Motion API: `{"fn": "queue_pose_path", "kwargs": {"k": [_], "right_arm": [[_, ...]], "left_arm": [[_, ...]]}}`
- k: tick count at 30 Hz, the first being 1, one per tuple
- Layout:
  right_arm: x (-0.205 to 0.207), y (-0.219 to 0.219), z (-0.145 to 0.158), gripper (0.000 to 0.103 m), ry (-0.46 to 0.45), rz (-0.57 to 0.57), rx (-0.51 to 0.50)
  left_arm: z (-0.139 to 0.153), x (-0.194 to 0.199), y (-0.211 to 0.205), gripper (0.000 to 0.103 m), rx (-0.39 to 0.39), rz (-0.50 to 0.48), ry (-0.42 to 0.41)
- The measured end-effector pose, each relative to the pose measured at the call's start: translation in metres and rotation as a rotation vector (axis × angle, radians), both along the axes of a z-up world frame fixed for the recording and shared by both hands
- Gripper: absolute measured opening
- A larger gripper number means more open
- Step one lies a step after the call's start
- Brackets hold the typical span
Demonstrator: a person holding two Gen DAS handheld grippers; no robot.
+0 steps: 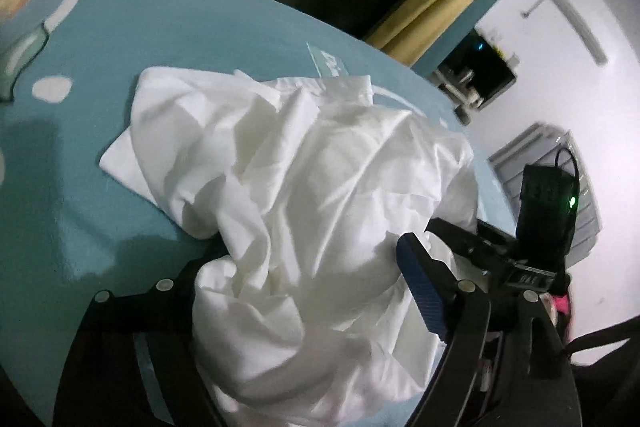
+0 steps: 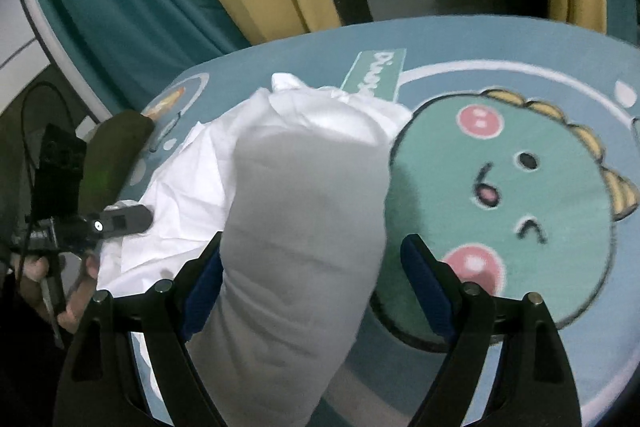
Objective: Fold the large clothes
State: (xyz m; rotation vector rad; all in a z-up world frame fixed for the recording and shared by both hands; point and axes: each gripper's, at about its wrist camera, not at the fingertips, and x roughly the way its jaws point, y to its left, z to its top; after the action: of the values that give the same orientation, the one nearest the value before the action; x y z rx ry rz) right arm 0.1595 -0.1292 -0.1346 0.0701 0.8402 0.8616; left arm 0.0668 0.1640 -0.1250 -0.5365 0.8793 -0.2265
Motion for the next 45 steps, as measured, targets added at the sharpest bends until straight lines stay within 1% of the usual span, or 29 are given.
{"fn": "queue_pose_path", "kwargs": {"k": [2,4,5,7,8,9,10,11,12,14,16,19,23,27,30,32,34,35,38,39,40,41,42,43,44,45], "right_arm": [[-0.001,0.004,0.001,0.085,-0.007,0.005,-0.009],[0.0,0.008,-0.001,0.07,0.018,0.031,0.02],[0.0,0.009,-0.001,0.068,0.026,0.034,0.035],[0.001,0.012,-0.002,0.057,0.032,0.04,0.039],[0.001,0.013,-0.003,0.055,0.047,0.038,0.055],[0.002,0.013,-0.003,0.048,0.058,0.039,0.067],[0.001,0.013,-0.004,0.042,0.064,0.037,0.073],[0.0,0.012,-0.003,0.039,0.057,0.026,0.078],[-0.002,0.013,-0.001,0.035,0.049,0.024,0.078],[-0.008,0.014,0.005,0.029,0.021,0.024,0.075],[-0.014,0.016,0.014,0.022,0.001,0.032,0.091],[-0.023,0.019,0.03,0.02,-0.041,0.047,0.117],[-0.033,0.027,0.054,0.019,-0.082,0.081,0.169],[-0.047,0.053,0.077,0.019,-0.114,0.142,0.214],[-0.054,0.076,0.086,0.019,-0.107,0.191,0.254],[-0.059,0.094,0.087,0.019,-0.093,0.221,0.27],[-0.062,0.117,0.083,0.019,-0.074,0.242,0.269],[-0.063,0.125,0.079,0.019,-0.061,0.246,0.262],[-0.059,0.15,0.052,0.022,-0.006,0.231,0.203],[-0.056,0.158,0.042,0.025,0.006,0.205,0.168],[-0.054,0.164,0.034,0.032,0.012,0.187,0.133],[-0.051,0.168,0.027,0.035,0.024,0.169,0.098],[-0.046,0.172,0.022,0.043,0.032,0.155,0.066],[-0.043,0.172,0.019,0.054,0.03,0.142,0.048],[-0.043,0.17,0.019,0.06,0.015,0.126,0.034],[-0.044,0.168,0.022,0.07,-0.008,0.111,0.013]], "left_arm": [[0.002,-0.002,-0.005,0.085,0.047,-0.01,-0.015],[0.003,-0.001,-0.012,0.085,0.074,-0.023,-0.027],[0.003,0.0,-0.016,0.085,0.097,-0.033,-0.034],[0.004,0.002,-0.024,0.082,0.121,-0.053,-0.041],[0.004,0.002,-0.026,0.065,0.13,-0.055,-0.044],[0.003,0.004,-0.029,0.047,0.122,-0.069,-0.039],[0.001,0.005,-0.029,0.045,0.08,-0.072,-0.042],[0.001,0.004,-0.029,0.04,0.08,-0.062,-0.049],[0.003,0.003,-0.03,0.034,0.099,-0.059,-0.063],[0.009,-0.001,-0.032,0.03,0.117,-0.054,-0.09],[0.019,-0.005,-0.035,0.029,0.129,-0.06,-0.124],[0.034,-0.015,-0.033,0.029,0.136,-0.047,-0.163],[0.059,-0.036,-0.02,0.028,0.138,-0.014,-0.226],[0.088,-0.065,0.0,0.028,0.183,0.036,-0.282],[0.101,-0.086,0.019,0.029,0.224,0.084,-0.296],[0.103,-0.096,0.031,0.029,0.243,0.11,-0.291],[0.099,-0.104,0.049,0.029,0.259,0.139,-0.268],[0.095,-0.105,0.056,0.029,0.265,0.151,-0.246],[0.071,-0.099,0.075,0.031,0.276,0.181,-0.15],[0.06,-0.096,0.082,0.032,0.281,0.188,-0.115],[0.05,-0.093,0.087,0.035,0.283,0.191,-0.08],[0.041,-0.089,0.091,0.039,0.282,0.196,-0.046],[0.032,-0.085,0.094,0.045,0.282,0.206,-0.009],[0.026,-0.083,0.096,0.049,0.282,0.213,0.008],[0.025,-0.084,0.097,0.053,0.282,0.219,0.009],[0.026,-0.084,0.097,0.055,0.284,0.221,0.01]]}}
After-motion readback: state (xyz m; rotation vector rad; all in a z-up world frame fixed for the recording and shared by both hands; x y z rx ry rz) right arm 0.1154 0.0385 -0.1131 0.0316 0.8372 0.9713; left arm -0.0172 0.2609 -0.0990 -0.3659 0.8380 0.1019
